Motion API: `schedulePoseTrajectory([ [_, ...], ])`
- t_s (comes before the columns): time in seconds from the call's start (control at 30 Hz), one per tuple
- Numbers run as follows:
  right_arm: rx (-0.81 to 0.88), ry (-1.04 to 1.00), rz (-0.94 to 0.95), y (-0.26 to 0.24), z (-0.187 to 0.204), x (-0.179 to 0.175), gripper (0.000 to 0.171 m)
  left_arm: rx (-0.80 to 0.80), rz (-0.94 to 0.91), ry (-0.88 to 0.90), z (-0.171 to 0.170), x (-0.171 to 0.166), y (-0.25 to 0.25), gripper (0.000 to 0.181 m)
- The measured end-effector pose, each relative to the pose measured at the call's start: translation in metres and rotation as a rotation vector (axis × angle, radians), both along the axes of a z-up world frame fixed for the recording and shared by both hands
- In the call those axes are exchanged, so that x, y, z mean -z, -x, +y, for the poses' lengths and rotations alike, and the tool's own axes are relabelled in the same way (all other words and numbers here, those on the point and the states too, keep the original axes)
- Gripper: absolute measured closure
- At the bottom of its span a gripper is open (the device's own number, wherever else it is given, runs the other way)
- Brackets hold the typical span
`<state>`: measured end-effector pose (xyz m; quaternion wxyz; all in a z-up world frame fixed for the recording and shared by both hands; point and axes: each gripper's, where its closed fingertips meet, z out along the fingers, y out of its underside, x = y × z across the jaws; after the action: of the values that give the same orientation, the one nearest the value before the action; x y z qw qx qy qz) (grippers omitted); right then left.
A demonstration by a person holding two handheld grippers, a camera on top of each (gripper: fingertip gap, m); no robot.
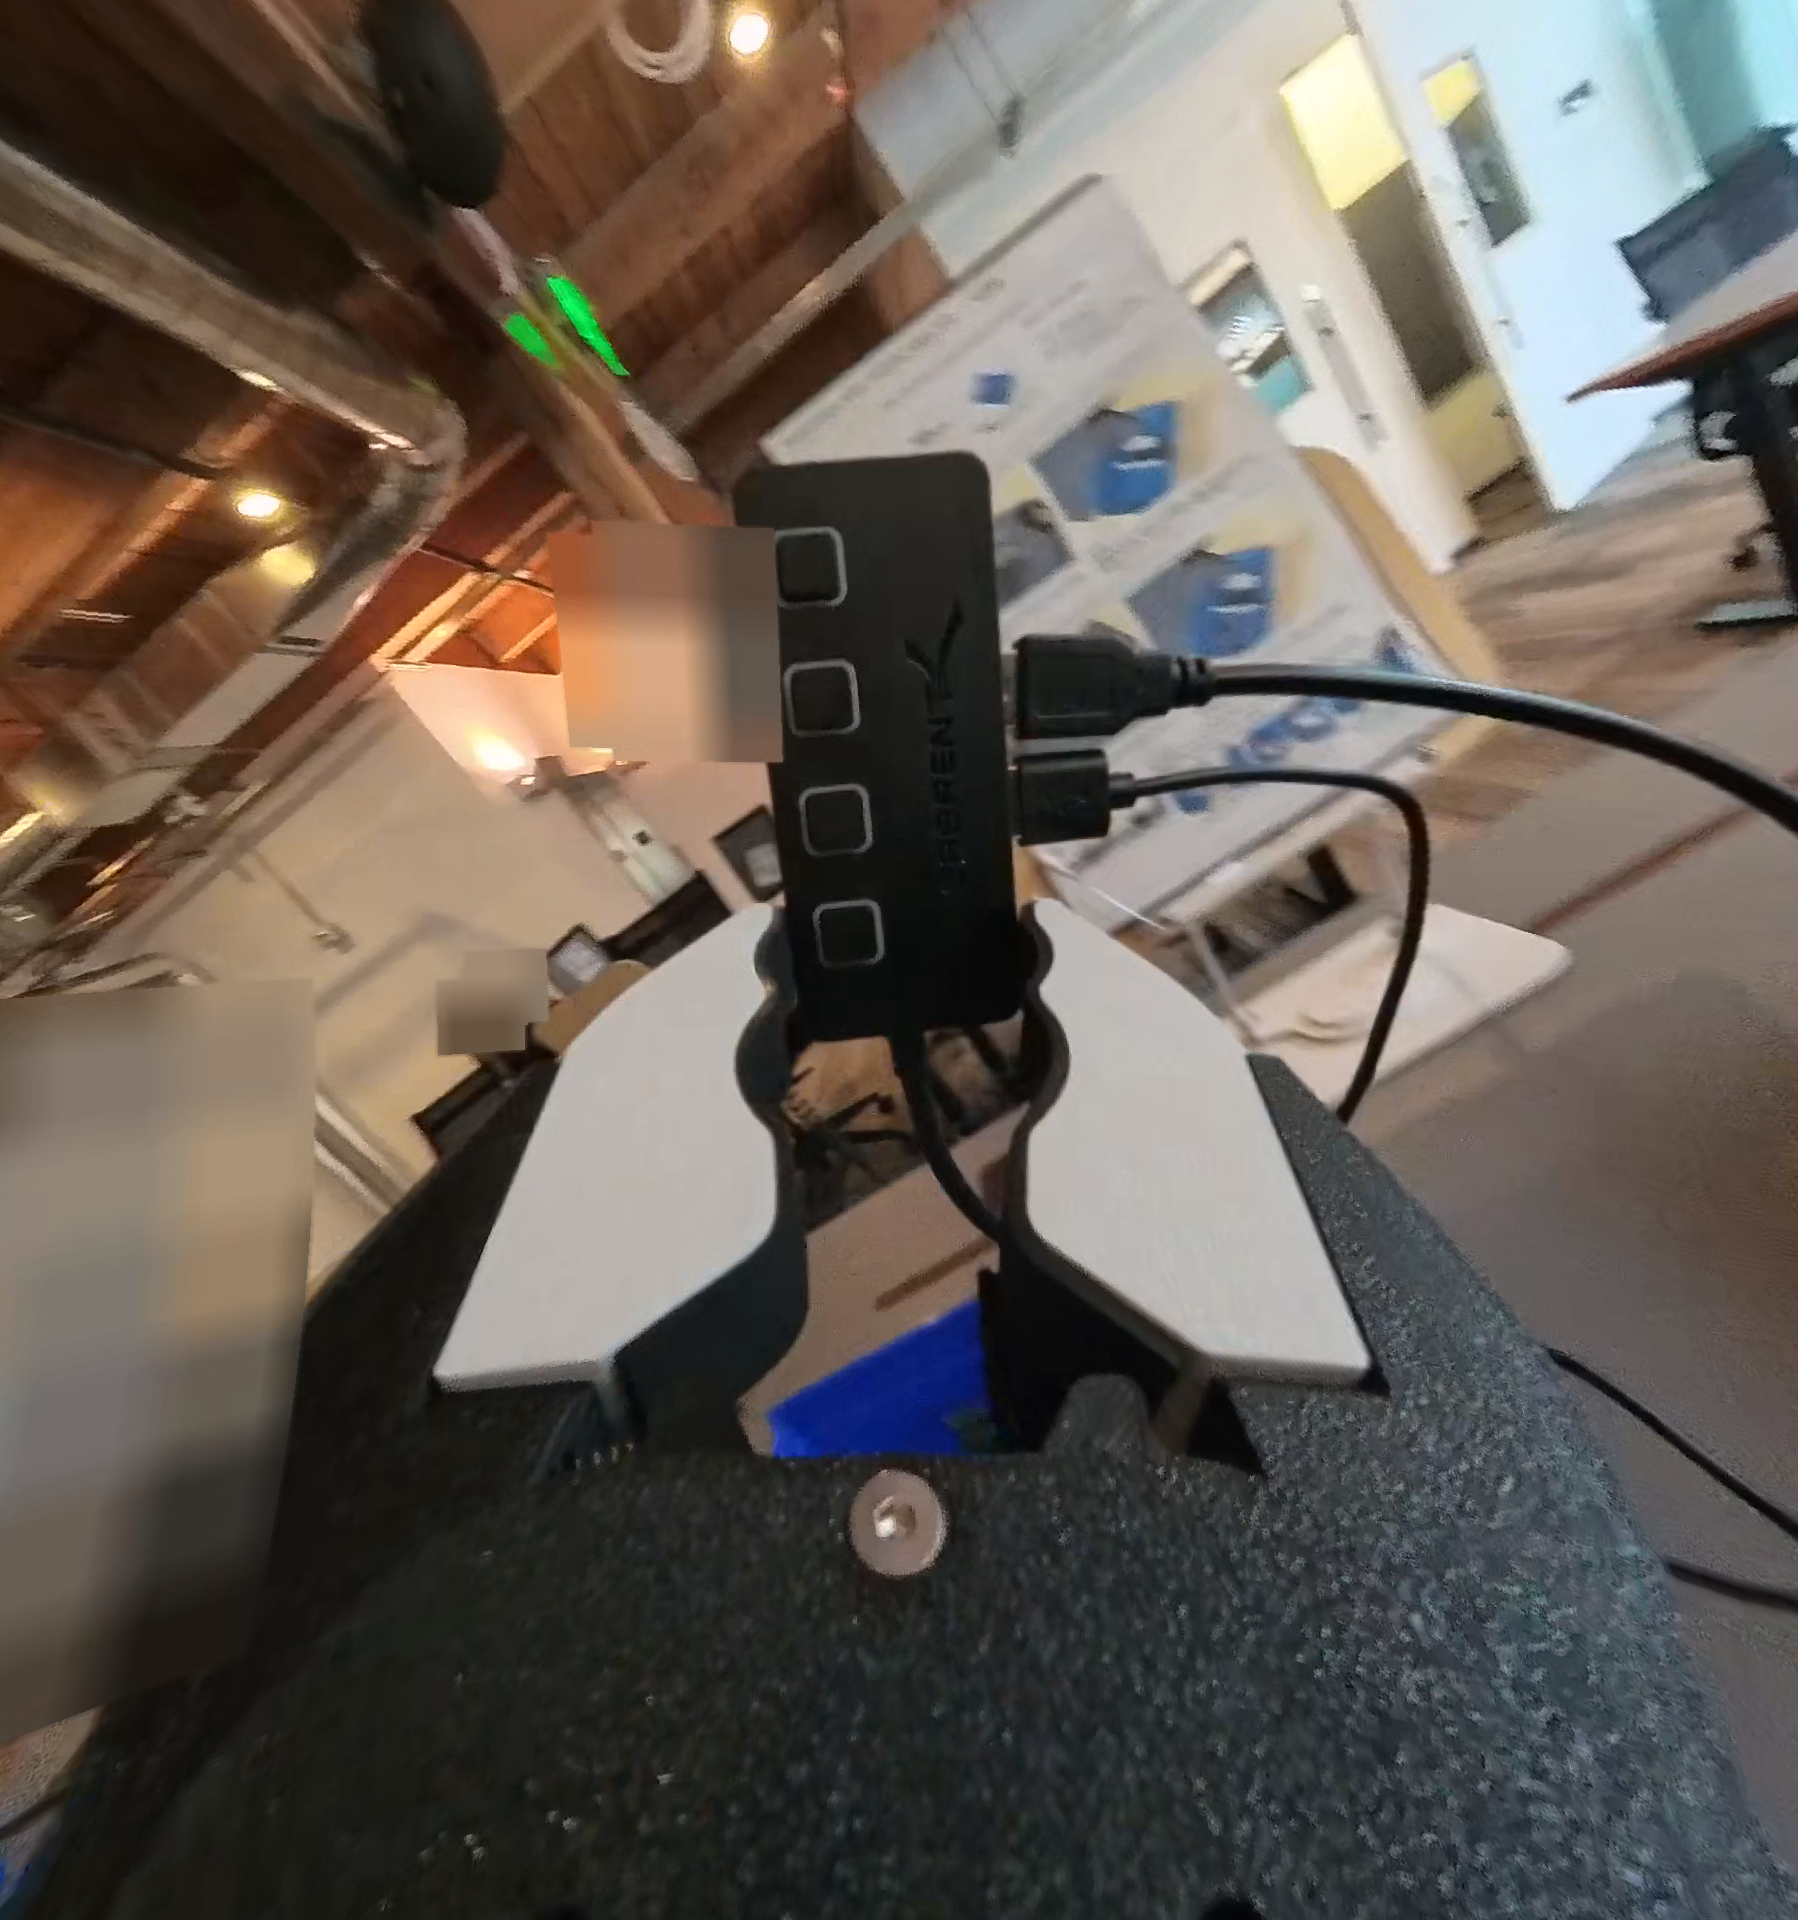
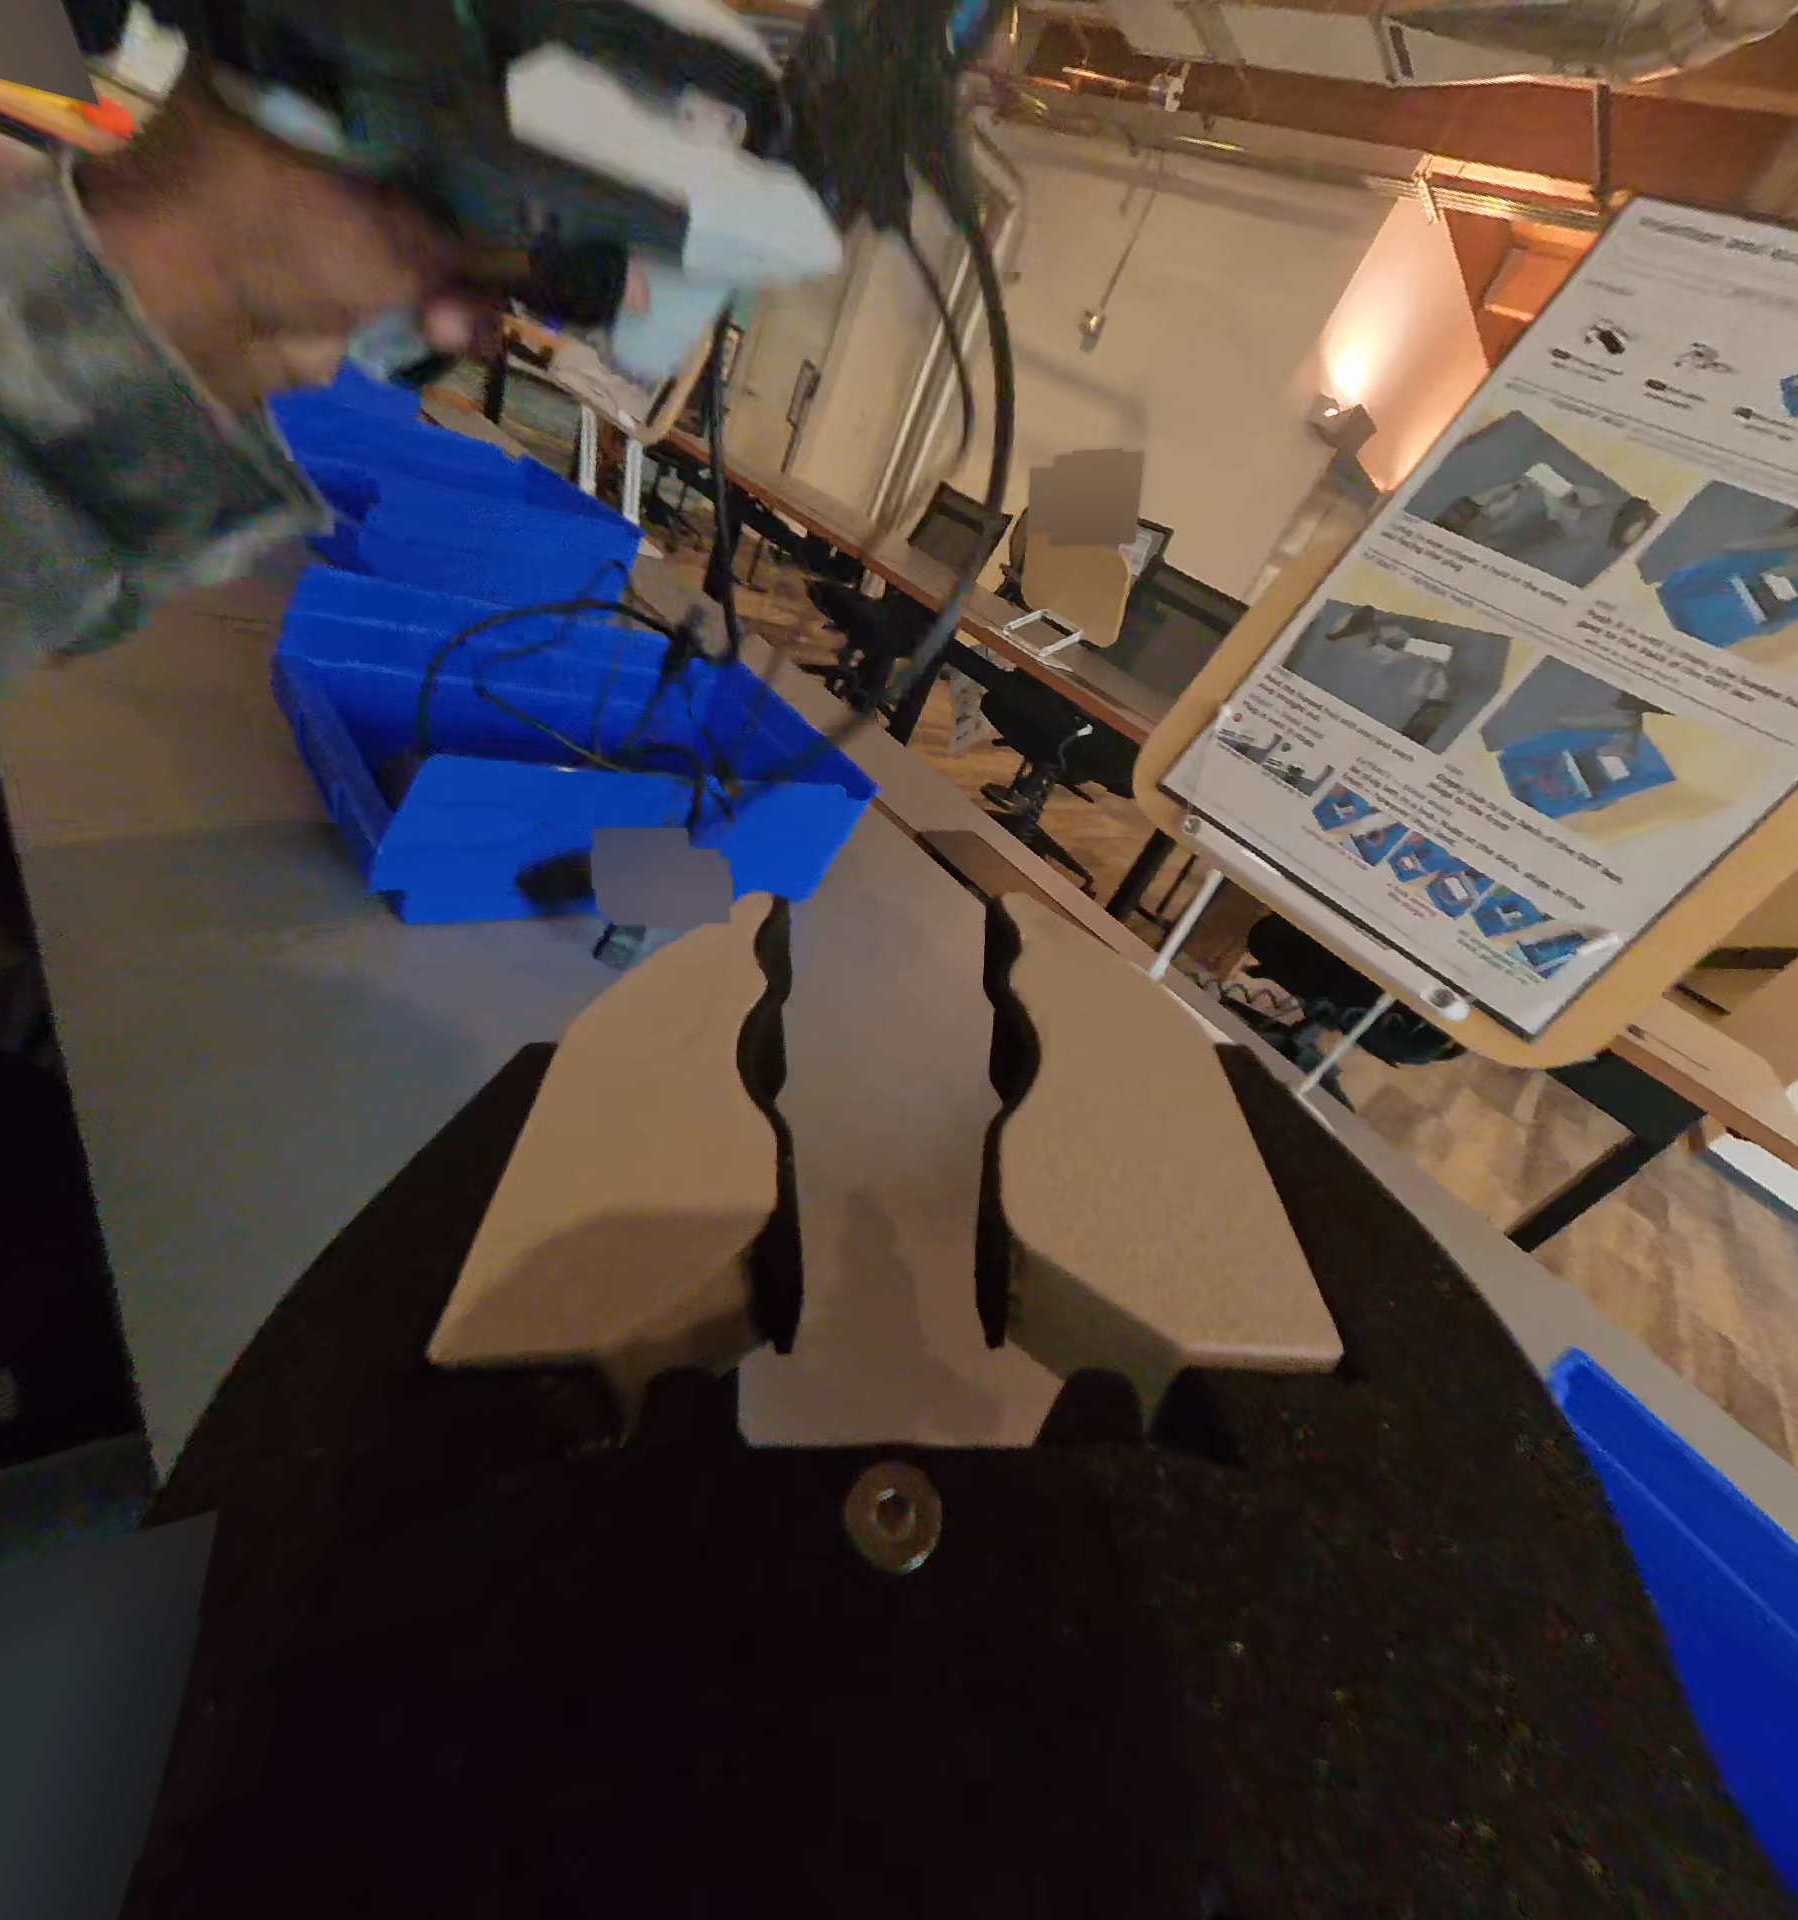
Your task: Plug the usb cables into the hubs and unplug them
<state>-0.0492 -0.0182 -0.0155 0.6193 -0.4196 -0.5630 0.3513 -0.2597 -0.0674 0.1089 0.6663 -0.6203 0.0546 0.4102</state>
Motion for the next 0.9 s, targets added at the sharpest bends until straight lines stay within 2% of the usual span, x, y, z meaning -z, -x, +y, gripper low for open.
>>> schedulePoseTrajectory([
  [0.1,-0.043,0.063,0.002,0.013,-0.009,-0.007,0.132,0.072,0.03,0.095,0.011,0.045,-0.039,0.14],
  [0.2,-0.102,0.216,0.044,0.023,-0.01,-0.017,0.131,0.128,0.101,0.172,0.022,0.083,-0.066,0.14],
  [0.3,-0.104,0.266,-0.019,0.034,-0.001,-0.005,0.126,0.208,0.171,0.232,0.034,0.109,-0.084,0.14],
  [0.47,-0.122,0.284,-0.089,0.052,0.003,0.015,0.129,0.354,0.24,0.268,0.038,0.124,-0.109,0.14],
  [0.57,-0.167,0.296,-0.091,0.056,0.001,0.016,0.147,0.417,0.295,0.299,0.037,0.134,-0.118,0.14],
  [0.6,-0.202,0.31,-0.103,0.057,-0.003,0.017,0.158,0.438,0.298,0.302,0.036,0.135,-0.121,0.14],
  [0.73,-0.272,0.333,-0.101,0.056,-0.013,0.018,0.163,0.463,0.25,0.289,0.037,0.138,-0.118,0.14],
  [0.9,-0.246,0.327,-0.115,0.053,-0.012,0.025,0.163,0.507,0.157,0.269,0.042,0.143,-0.117,0.14],
])
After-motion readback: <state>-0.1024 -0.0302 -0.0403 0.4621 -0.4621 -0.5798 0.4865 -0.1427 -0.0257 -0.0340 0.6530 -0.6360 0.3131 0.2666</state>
